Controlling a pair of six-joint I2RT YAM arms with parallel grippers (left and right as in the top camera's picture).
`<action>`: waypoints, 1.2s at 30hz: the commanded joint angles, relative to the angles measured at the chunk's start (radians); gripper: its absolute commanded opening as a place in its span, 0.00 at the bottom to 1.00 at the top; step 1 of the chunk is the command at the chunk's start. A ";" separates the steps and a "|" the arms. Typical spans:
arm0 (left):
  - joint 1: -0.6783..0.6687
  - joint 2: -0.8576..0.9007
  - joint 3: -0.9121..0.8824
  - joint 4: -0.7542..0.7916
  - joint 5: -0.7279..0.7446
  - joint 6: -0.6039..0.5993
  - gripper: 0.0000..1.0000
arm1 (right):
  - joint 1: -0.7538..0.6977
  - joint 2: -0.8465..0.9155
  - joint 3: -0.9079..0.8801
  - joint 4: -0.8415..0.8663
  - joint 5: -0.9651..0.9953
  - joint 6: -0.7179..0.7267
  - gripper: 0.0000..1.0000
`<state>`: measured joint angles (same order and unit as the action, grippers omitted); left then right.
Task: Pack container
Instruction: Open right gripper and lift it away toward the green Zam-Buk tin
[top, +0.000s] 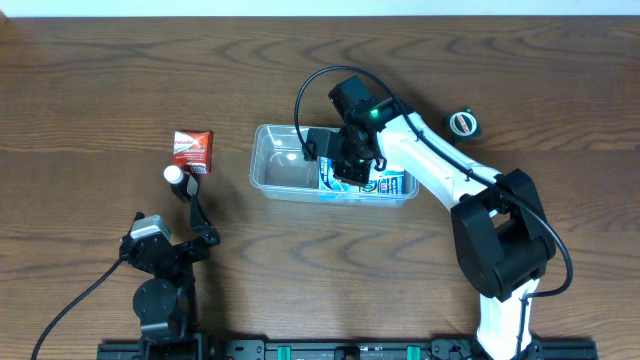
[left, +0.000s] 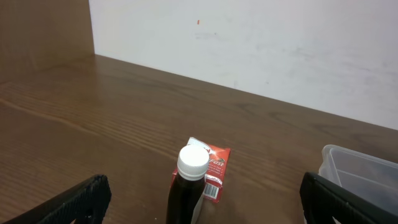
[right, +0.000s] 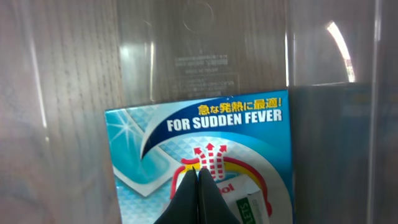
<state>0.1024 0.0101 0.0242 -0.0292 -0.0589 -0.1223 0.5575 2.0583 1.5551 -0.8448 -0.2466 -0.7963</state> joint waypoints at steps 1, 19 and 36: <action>-0.004 -0.004 -0.020 -0.037 -0.012 0.017 0.98 | -0.006 0.005 0.018 0.008 0.054 -0.032 0.01; -0.004 -0.004 -0.020 -0.037 -0.012 0.017 0.98 | -0.007 0.005 0.037 0.179 0.024 0.166 0.01; -0.004 -0.004 -0.020 -0.037 -0.012 0.018 0.98 | -0.265 0.005 0.232 0.171 -0.034 0.631 0.39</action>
<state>0.1024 0.0101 0.0242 -0.0292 -0.0586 -0.1223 0.3599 2.0602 1.7714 -0.6670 -0.2577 -0.2619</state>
